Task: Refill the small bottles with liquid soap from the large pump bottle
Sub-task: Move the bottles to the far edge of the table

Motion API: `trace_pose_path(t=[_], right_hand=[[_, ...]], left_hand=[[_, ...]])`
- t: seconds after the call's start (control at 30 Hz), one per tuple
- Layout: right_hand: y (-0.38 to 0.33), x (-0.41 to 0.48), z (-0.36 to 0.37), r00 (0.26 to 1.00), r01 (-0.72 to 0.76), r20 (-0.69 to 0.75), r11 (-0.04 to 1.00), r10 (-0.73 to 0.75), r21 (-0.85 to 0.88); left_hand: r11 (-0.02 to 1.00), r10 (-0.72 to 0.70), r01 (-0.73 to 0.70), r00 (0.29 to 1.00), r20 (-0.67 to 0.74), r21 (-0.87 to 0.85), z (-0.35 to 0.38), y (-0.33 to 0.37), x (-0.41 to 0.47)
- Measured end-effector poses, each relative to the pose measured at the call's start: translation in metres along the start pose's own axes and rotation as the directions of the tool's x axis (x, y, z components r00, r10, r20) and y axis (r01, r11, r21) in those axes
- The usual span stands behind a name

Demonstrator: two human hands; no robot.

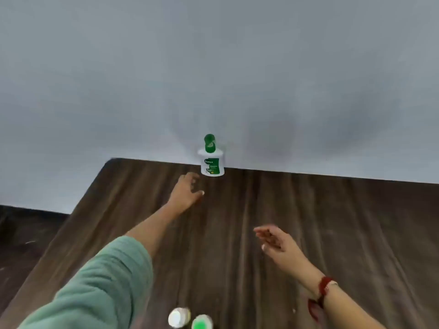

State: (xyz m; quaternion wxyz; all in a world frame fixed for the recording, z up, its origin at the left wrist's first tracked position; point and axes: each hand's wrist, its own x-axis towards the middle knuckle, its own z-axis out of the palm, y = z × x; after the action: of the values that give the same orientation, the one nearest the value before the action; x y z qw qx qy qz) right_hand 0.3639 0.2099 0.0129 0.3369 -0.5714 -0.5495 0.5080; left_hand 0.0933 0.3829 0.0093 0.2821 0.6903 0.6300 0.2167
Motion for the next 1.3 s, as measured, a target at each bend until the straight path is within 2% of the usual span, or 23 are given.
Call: trace_pose_path(t=[0.17,0.27,0.4,0.53,0.77,1.0,1.3], right_hand=[[0.013,-0.066,0.021,0.974,0.072,0.226,0.979,-0.028,-0.191],[0.016,-0.097,0.021,0.937,0.104,0.347,0.938,0.019,-0.332],[0.024,-0.132,0.011,0.922,0.093,0.381,0.915,0.07,-0.393],[0.029,-0.164,0.014,0.909,0.033,0.403,0.945,0.107,-0.325],[0.044,-0.176,0.062,0.986,0.01,0.166,0.963,0.036,-0.268],[0.052,-0.167,0.096,0.991,0.005,-0.128,0.967,-0.039,-0.255],[0.043,-0.137,0.095,0.987,0.027,-0.144,0.948,-0.076,-0.316]], left_hand=[[0.988,0.145,-0.15,0.977,0.154,0.022,0.0,0.01,-0.062],[0.98,0.193,-0.2,0.95,0.245,0.004,-0.004,0.021,-0.092],[0.973,0.215,-0.228,0.936,0.28,0.016,-0.005,0.035,-0.113],[0.969,0.237,-0.249,0.93,0.28,0.006,-0.001,0.048,-0.119],[0.972,0.221,-0.235,0.922,0.318,0.008,0.009,0.058,-0.121],[0.982,0.175,-0.189,0.919,0.352,0.005,0.013,0.052,-0.118],[0.983,0.175,-0.185,0.913,0.368,-0.008,0.032,0.047,-0.118]])
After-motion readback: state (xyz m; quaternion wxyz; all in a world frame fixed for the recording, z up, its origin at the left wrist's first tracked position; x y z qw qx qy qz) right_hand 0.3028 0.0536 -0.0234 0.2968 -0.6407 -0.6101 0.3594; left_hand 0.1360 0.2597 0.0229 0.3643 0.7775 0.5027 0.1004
